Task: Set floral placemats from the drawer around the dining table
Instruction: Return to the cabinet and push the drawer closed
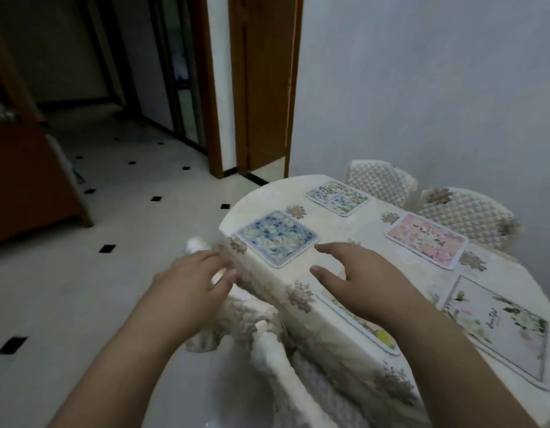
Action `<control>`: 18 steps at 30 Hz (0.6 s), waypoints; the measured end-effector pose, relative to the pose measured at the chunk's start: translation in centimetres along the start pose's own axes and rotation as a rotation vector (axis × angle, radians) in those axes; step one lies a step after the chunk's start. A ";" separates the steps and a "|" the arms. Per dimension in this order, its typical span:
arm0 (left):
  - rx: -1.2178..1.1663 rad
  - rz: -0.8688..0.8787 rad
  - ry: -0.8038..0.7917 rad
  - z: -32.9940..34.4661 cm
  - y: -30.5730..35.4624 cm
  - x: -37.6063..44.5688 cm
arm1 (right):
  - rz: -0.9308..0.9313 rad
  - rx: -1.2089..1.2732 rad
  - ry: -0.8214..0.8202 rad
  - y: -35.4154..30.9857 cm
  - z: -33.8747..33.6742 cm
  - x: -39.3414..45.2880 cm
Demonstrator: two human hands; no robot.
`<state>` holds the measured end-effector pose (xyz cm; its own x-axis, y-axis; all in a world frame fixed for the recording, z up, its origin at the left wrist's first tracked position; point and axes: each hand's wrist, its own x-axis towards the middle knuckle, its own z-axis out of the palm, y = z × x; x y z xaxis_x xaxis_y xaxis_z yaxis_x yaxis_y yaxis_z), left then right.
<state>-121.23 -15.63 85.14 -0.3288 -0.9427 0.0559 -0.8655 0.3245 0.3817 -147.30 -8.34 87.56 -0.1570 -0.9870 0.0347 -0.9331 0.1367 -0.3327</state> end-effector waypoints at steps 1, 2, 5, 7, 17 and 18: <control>0.006 -0.036 0.006 -0.6 -1.4 -0.4 | -0.026 -0.007 -0.013 -1.4 0.4 0.7; 0.025 -0.066 0.013 -1.2 -2.9 -0.8 | -0.056 -0.016 -0.023 -2.8 0.9 1.4; 0.048 -0.158 0.007 -2.9 -8.1 -1.8 | -0.149 -0.043 -0.053 -7.6 2.7 3.5; 0.044 -0.217 0.014 -4.2 -11.9 -2.8 | -0.207 -0.062 -0.068 -11.0 4.3 5.1; 0.060 -0.452 0.123 -10.2 -29.6 -7.9 | -0.475 -0.067 -0.102 -30.1 12.1 11.0; 0.060 -0.476 0.131 -10.7 -31.0 -8.4 | -0.498 -0.065 -0.113 -31.7 12.9 11.3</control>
<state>-87.59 -18.58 82.70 0.1550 -0.9879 0.0051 -0.9296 -0.1441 0.3392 -115.34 -24.90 86.37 0.3443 -0.9362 0.0712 -0.9044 -0.3510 -0.2425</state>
